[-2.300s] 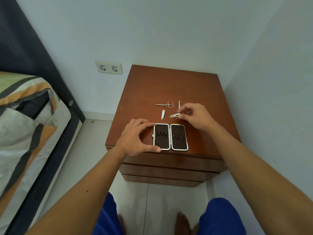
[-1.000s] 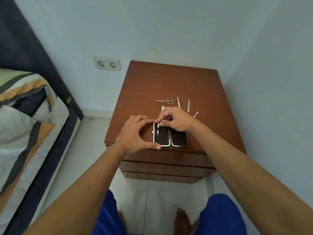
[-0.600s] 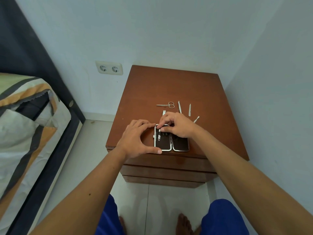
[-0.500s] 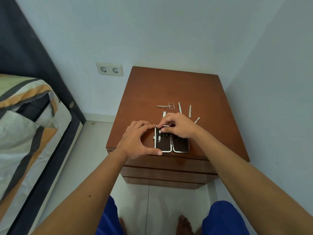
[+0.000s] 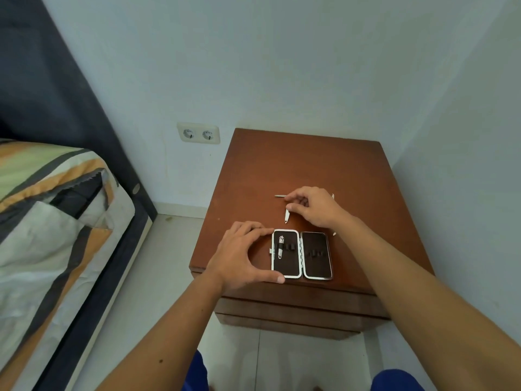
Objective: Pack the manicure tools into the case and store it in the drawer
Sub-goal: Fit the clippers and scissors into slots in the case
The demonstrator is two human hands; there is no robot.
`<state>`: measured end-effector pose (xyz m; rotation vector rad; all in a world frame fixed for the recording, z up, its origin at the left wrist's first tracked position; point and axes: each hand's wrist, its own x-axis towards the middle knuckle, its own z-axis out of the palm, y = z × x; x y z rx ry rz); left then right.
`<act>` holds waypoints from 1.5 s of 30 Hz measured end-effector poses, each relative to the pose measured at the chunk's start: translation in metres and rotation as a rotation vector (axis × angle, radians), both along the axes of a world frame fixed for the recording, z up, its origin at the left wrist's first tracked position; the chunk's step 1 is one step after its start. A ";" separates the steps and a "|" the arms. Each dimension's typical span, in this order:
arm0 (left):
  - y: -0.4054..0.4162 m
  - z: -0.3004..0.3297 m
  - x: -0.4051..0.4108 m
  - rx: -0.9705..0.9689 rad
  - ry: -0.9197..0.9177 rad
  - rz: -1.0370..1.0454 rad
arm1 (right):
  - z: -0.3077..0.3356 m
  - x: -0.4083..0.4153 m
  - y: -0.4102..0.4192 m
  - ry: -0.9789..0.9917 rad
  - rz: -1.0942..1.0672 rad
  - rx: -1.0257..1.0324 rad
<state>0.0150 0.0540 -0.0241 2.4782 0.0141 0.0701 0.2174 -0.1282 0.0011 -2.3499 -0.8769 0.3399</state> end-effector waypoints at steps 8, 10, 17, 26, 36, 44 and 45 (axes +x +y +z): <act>0.000 -0.001 0.000 0.003 -0.016 -0.007 | -0.003 -0.001 -0.006 0.039 0.008 0.048; 0.000 0.000 0.000 -0.001 -0.019 -0.004 | 0.000 -0.001 -0.008 0.085 0.009 0.074; -0.001 0.001 0.000 -0.012 -0.002 -0.001 | 0.005 -0.003 -0.016 0.279 -0.028 0.197; -0.001 0.001 -0.001 -0.012 -0.005 -0.003 | 0.017 -0.013 -0.037 0.450 0.026 0.246; 0.000 0.001 -0.001 0.009 -0.015 -0.006 | 0.017 -0.019 -0.039 0.422 0.106 0.084; -0.001 0.000 0.000 0.016 -0.006 0.005 | 0.022 -0.022 -0.031 0.386 0.153 0.030; -0.001 0.000 0.000 0.018 -0.009 0.005 | 0.022 -0.023 -0.031 0.370 0.165 0.020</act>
